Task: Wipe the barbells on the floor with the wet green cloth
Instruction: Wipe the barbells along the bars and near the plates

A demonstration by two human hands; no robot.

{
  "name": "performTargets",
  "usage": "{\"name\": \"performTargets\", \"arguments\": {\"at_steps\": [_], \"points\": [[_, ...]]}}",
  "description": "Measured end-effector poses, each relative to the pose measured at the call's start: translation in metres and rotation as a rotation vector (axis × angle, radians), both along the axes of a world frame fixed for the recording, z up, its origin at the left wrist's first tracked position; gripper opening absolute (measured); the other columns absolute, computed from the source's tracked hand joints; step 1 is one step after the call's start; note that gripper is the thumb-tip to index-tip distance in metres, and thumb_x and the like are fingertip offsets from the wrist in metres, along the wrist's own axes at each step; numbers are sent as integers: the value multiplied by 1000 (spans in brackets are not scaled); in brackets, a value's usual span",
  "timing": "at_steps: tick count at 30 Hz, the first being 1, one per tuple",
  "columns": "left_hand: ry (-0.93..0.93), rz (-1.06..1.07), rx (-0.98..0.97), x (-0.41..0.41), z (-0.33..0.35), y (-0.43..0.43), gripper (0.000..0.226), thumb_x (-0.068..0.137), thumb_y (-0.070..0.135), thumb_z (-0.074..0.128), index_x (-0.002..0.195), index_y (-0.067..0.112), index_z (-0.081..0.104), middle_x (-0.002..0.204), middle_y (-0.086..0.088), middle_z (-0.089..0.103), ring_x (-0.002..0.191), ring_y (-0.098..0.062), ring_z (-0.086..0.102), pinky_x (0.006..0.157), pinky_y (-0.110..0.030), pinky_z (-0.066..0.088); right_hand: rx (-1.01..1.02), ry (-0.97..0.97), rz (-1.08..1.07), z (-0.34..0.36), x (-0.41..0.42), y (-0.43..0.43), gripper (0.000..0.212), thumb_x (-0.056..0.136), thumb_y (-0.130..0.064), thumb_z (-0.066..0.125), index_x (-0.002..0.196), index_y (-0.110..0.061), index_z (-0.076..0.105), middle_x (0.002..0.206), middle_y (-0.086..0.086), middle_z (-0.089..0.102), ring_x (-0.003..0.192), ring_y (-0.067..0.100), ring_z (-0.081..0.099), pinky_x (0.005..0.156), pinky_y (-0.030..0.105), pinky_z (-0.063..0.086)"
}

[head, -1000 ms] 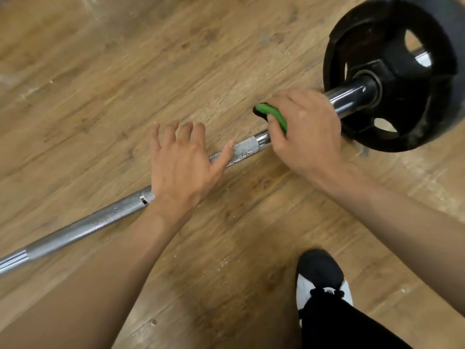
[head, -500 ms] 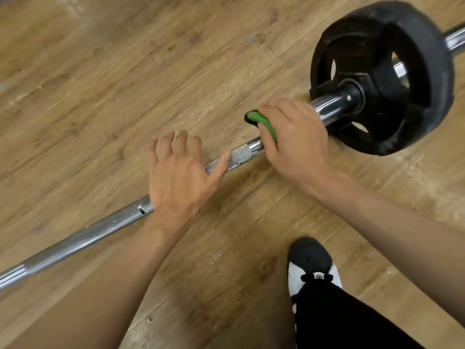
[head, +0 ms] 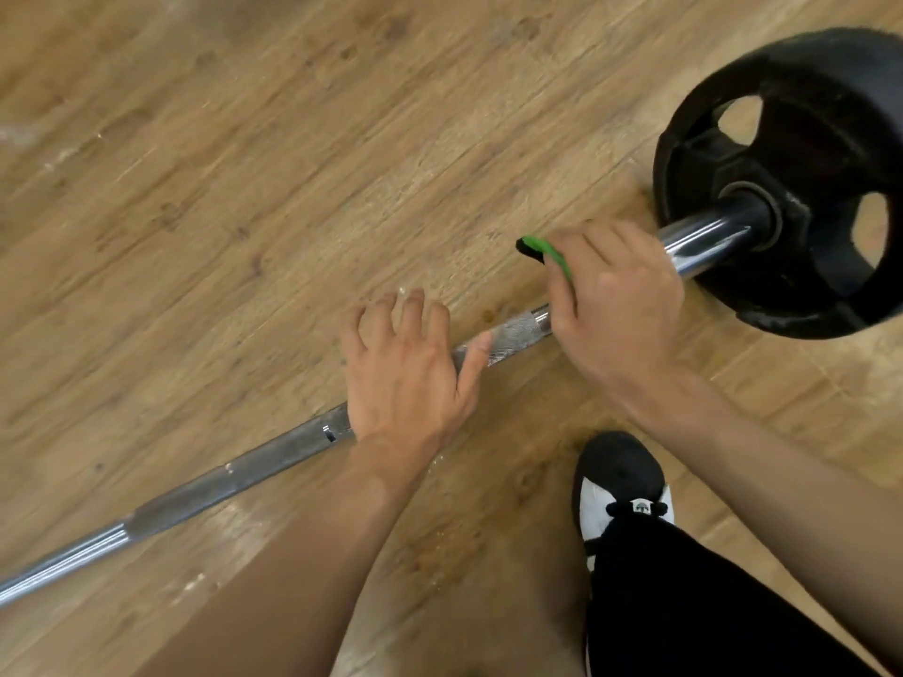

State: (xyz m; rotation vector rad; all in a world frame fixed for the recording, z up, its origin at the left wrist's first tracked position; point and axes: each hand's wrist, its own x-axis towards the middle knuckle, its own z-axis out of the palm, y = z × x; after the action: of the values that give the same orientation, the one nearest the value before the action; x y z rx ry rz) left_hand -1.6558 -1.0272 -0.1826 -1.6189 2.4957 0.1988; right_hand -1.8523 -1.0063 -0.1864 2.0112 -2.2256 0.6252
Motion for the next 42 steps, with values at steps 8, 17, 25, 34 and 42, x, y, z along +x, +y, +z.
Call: {"name": "performTargets", "arguments": {"at_steps": [8,17,25,34,42], "points": [[27,8,-18,3,1,11,88,105,60,-4,120,11,69,138,-13,65,128,-38,54,111,-57,34,-155,-65,178,-11,19,44,18,102,-5,62,114,1,74,122,14,72,125,32,64,114,52,43],[248,-20,-81,45,5,7,60,104,55,32,119,9,67,135,-21,61,124,-41,52,113,-61,34,-59,242,113,-26,31,37,36,111,-23,45,133,-5,67,142,10,63,145,27,48,125,46,28],[155,30,-54,116,6,8,72,103,61,20,127,8,62,140,-23,57,131,-44,47,120,-61,25,-68,15,157,-21,62,29,29,107,-19,49,121,-9,72,128,7,71,132,27,60,117,48,38],[79,13,-113,117,-4,6,75,102,68,22,112,10,67,134,-19,62,126,-41,51,114,-61,30,-8,150,11,-17,50,28,44,112,-37,38,131,-11,68,141,15,62,146,31,44,127,47,20],[40,9,-92,118,-3,4,80,103,69,14,116,12,68,141,-18,59,134,-40,48,116,-59,27,-52,46,278,-19,84,22,39,104,-15,54,143,-12,61,134,12,67,134,32,57,123,47,29]]}}
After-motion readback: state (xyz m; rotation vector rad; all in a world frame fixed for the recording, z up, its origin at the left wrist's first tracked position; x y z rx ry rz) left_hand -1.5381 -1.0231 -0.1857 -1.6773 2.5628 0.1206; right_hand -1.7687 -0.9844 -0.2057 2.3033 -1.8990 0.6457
